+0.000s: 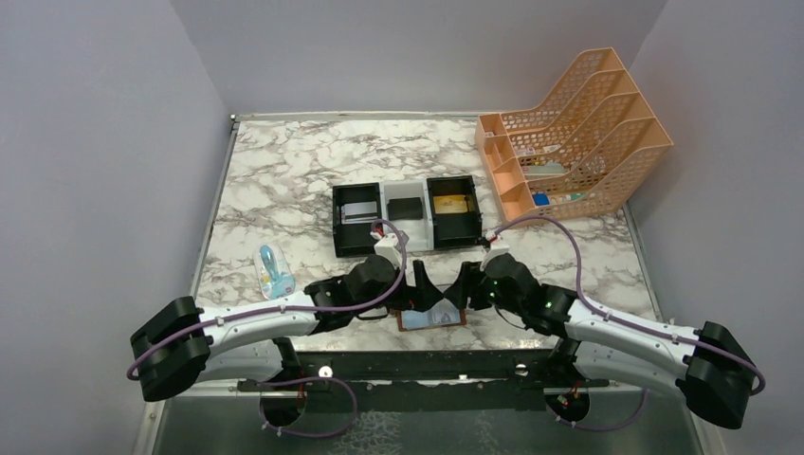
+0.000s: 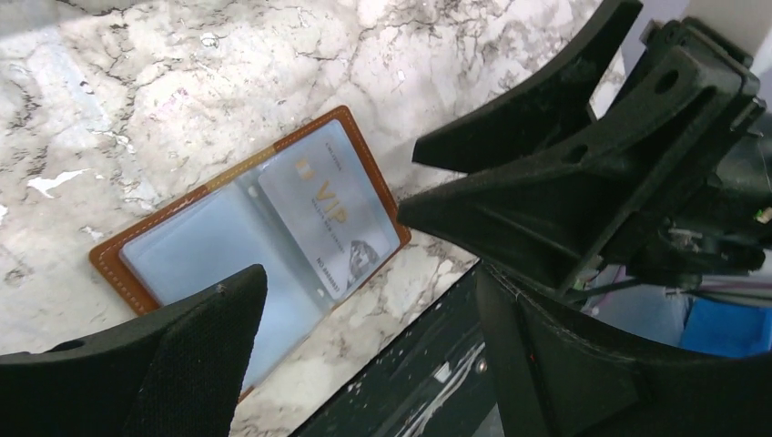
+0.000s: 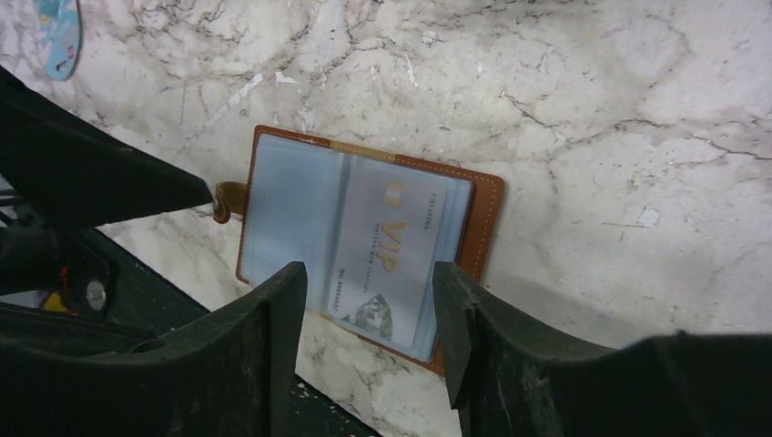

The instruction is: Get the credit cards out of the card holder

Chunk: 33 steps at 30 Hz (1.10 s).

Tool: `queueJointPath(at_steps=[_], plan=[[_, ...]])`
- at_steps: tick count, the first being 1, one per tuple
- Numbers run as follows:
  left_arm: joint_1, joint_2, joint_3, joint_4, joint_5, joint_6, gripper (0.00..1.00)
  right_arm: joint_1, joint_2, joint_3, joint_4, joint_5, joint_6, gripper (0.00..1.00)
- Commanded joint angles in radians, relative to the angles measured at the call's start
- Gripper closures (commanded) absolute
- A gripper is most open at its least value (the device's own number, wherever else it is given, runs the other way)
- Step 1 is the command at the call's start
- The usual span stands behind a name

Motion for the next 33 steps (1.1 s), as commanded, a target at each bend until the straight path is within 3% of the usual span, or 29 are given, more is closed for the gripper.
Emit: queueJointPath(at_steps=[1, 9, 21, 22, 23, 24, 29, 33], plan=[[-0.036, 0.074, -0.016, 0.132, -0.111, -0.083, 0.13, -0.038, 0.004, -0.027, 0.057, -0.126, 0.04, 0.49], [-0.057, 0.128, -0.041, 0.145, -0.169, -0.169, 0.13, -0.135, 0.05, -0.079, 0.149, -0.315, 0.044, 0.64], [-0.081, 0.275, -0.005, 0.171, -0.185, -0.241, 0.13, -0.172, 0.141, -0.056, 0.17, -0.326, -0.014, 0.68], [-0.082, 0.281, -0.004, 0.179, -0.183, -0.24, 0.07, -0.173, 0.15, -0.05, 0.168, -0.327, -0.022, 0.69], [-0.082, 0.288, -0.001, 0.181, -0.182, -0.239, 0.52, -0.172, 0.158, -0.045, 0.168, -0.329, -0.029, 0.7], [-0.081, 0.293, 0.001, 0.181, -0.182, -0.239, 0.59, -0.172, 0.169, -0.042, 0.168, -0.328, -0.031, 0.71], [-0.083, 0.32, 0.008, 0.186, -0.182, -0.253, 0.73, -0.172, 0.199, -0.04, 0.167, -0.328, -0.039, 0.73], [-0.084, 0.332, 0.009, 0.189, -0.181, -0.258, 0.75, -0.172, 0.199, -0.045, 0.164, -0.319, -0.042, 0.73]])
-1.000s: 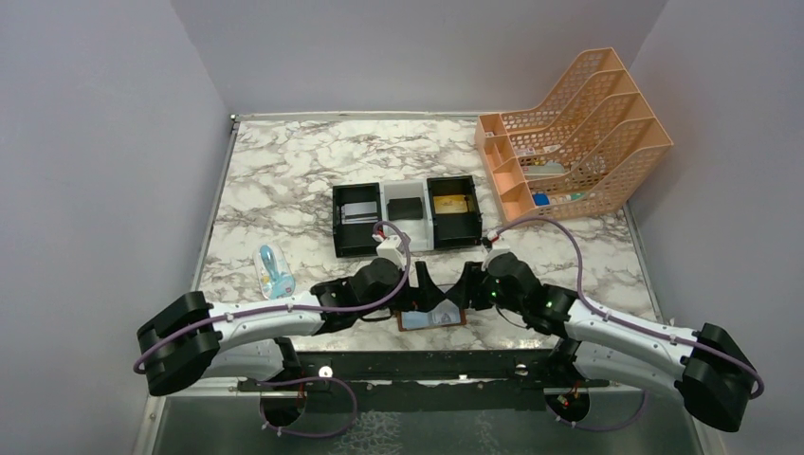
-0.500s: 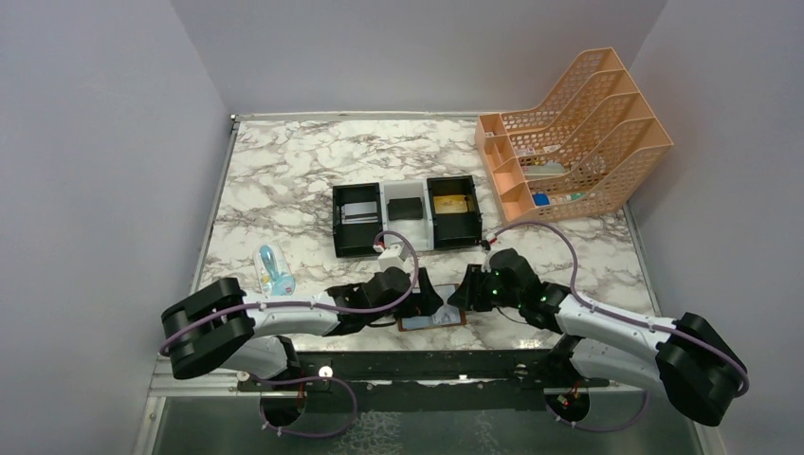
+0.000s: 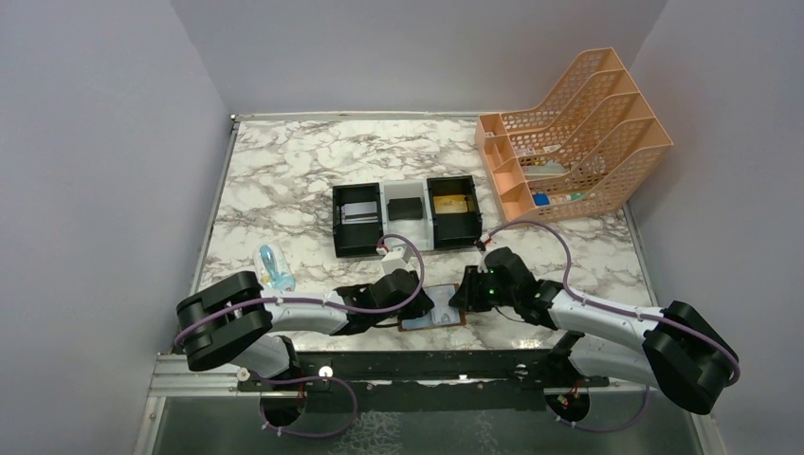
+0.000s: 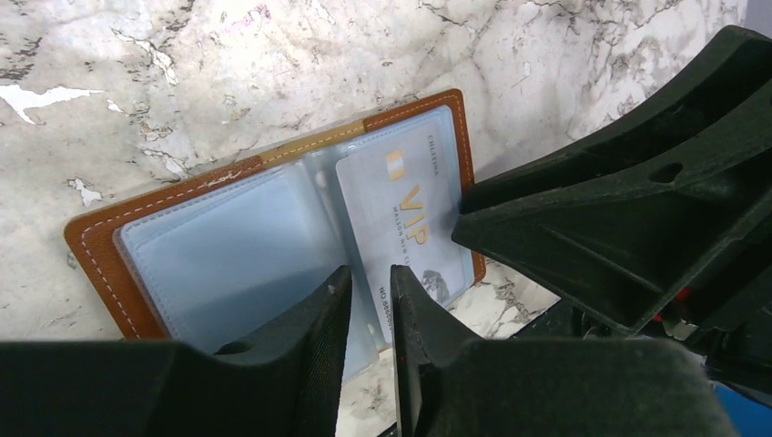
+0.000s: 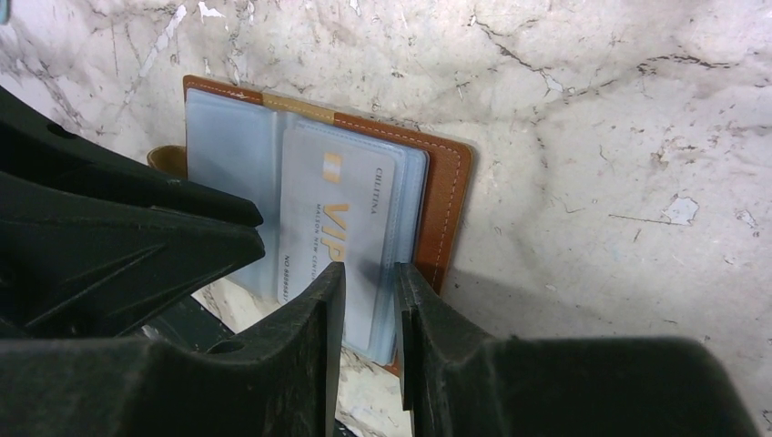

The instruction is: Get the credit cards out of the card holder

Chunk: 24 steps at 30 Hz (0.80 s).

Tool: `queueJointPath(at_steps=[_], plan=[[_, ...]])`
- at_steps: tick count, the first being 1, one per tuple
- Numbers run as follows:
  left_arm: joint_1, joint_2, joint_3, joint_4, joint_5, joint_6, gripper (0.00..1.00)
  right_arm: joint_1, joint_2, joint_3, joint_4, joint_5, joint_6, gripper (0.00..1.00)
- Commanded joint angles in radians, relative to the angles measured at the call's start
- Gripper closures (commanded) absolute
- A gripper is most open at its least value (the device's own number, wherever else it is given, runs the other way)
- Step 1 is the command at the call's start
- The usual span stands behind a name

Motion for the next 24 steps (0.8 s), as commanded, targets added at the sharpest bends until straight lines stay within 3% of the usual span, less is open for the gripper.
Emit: queueJointPath(at_steps=[1, 19, 24], plan=[[-0.007, 0.017, 0.027, 0.029, -0.025, -0.02, 0.75, -0.007, 0.006, 0.019, 0.025, -0.008, -0.025, 0.73], [-0.008, 0.098, 0.026, 0.093, -0.01, -0.047, 0.79, -0.007, 0.041, 0.02, 0.048, -0.038, -0.021, 0.74], [-0.009, 0.081, -0.003, 0.116, -0.02, -0.069, 0.92, -0.007, 0.047, 0.02, 0.038, -0.028, -0.021, 0.74]])
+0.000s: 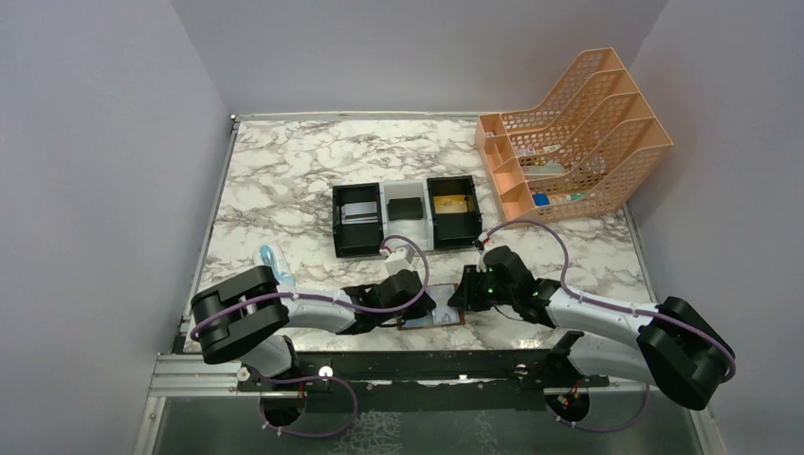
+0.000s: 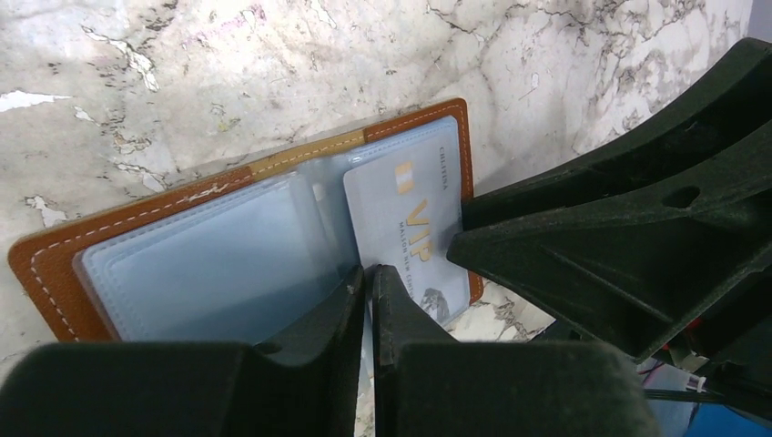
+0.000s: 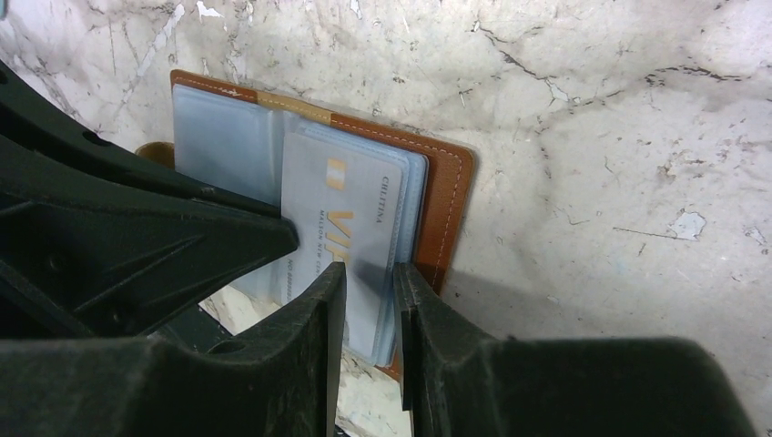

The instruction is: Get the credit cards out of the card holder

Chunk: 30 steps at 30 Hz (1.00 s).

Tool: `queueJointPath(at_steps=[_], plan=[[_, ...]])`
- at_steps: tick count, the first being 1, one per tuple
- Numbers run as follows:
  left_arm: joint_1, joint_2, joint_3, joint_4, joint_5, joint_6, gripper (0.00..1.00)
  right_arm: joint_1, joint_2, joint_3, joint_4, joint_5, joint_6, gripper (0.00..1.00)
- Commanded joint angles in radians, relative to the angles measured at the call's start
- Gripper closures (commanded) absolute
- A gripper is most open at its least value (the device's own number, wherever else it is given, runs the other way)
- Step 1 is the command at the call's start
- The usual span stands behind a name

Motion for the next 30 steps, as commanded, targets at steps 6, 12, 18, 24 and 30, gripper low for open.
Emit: queueJointPath(at_steps=[6, 12, 18, 24, 30], plan=[[-0.005, -0.059, -0.05, 0.06, -0.041, -0.036, 1.0, -0.001, 0.007, 0.015, 0.004, 0.005, -0.009, 0.74], [-0.005, -0.081, -0.073, 0.058, -0.05, -0.038, 1.0, 0.0, -0.017, 0.048, -0.053, 0.048, -0.033, 0.74], [-0.004, -0.082, -0.077, 0.058, -0.053, -0.038, 1.0, -0.001, -0.074, 0.086, -0.079, 0.007, -0.068, 0.74], [-0.004, -0.072, -0.061, 0.058, -0.045, -0.038, 1.0, 0.0, 0.008, 0.089, 0.021, -0.175, -0.079, 0.74], [-0.005, -0.084, -0.066, 0.057, -0.043, -0.038, 1.0, 0.0, 0.111, 0.098, -0.047, -0.016, -0.044, 0.75]])
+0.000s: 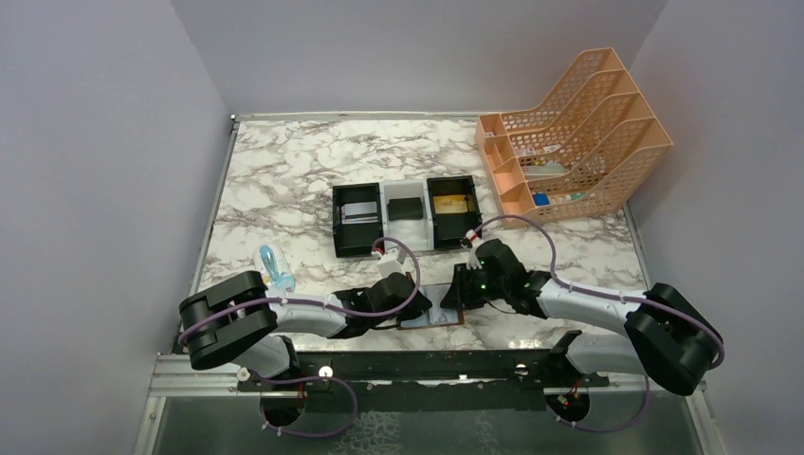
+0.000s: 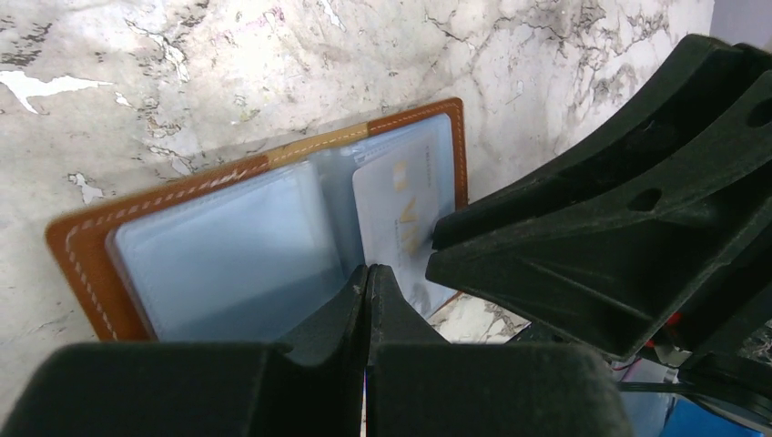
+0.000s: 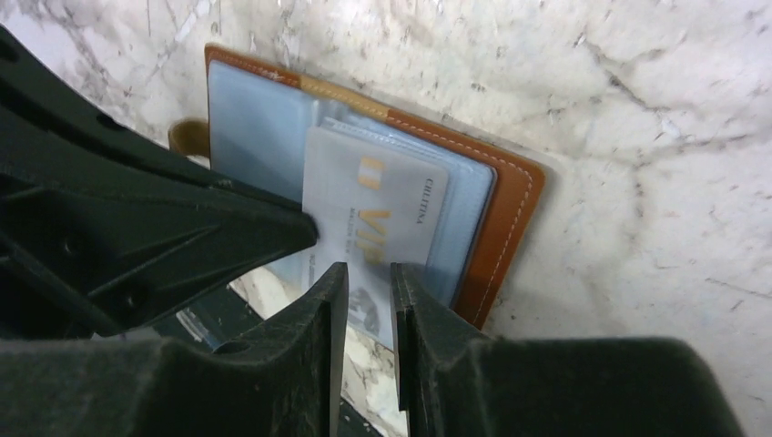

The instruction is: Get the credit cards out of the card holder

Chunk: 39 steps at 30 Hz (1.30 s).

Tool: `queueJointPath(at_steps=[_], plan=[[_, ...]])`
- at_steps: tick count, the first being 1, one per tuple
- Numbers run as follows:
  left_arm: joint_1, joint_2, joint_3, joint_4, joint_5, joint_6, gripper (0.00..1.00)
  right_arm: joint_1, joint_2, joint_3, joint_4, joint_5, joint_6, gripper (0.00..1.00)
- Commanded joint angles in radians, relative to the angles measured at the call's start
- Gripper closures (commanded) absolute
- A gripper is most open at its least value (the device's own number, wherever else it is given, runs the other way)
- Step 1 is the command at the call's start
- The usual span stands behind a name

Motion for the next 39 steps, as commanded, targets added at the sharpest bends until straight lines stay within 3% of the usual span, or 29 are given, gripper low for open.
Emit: queueJointPath(at_steps=[1, 11, 12, 13, 14, 15, 28, 39], plan=[[-0.004, -0.023, -0.005, 0.006, -0.026, -0.008, 1.0, 0.0, 0.033, 0.025, -0.043, 0.108, 0.008, 0.75], [-0.004, -0.076, -0.057, -0.008, -0.049, -0.008, 1.0, 0.0, 0.06, -0.011, -0.034, 0.147, 0.015, 0.75], [-0.005, -0.083, -0.062, -0.013, -0.053, 0.291, 1.0, 0.0, 0.066, -0.011, -0.03, 0.143, 0.015, 0.76], [-0.005, -0.087, -0.066, -0.015, -0.056, 0.02, 1.0, 0.0, 0.071, -0.011, -0.024, 0.136, 0.015, 0.76], [-0.005, -0.09, -0.069, -0.017, -0.058, -0.014, 0.89, -0.001, 0.077, -0.013, -0.017, 0.127, 0.014, 0.76], [-0.005, -0.092, -0.069, -0.02, -0.057, -0.016, 1.0, 0.0, 0.08, -0.013, -0.011, 0.119, 0.014, 0.76], [-0.005, -0.12, -0.076, -0.035, -0.066, -0.019, 1.0, 0.0, 0.046, -0.004, -0.008, 0.08, 0.0, 0.76], [-0.005, -0.122, -0.067, -0.039, -0.065, -0.018, 1.0, 0.0, -0.014, 0.035, 0.074, -0.165, -0.076, 0.75]])
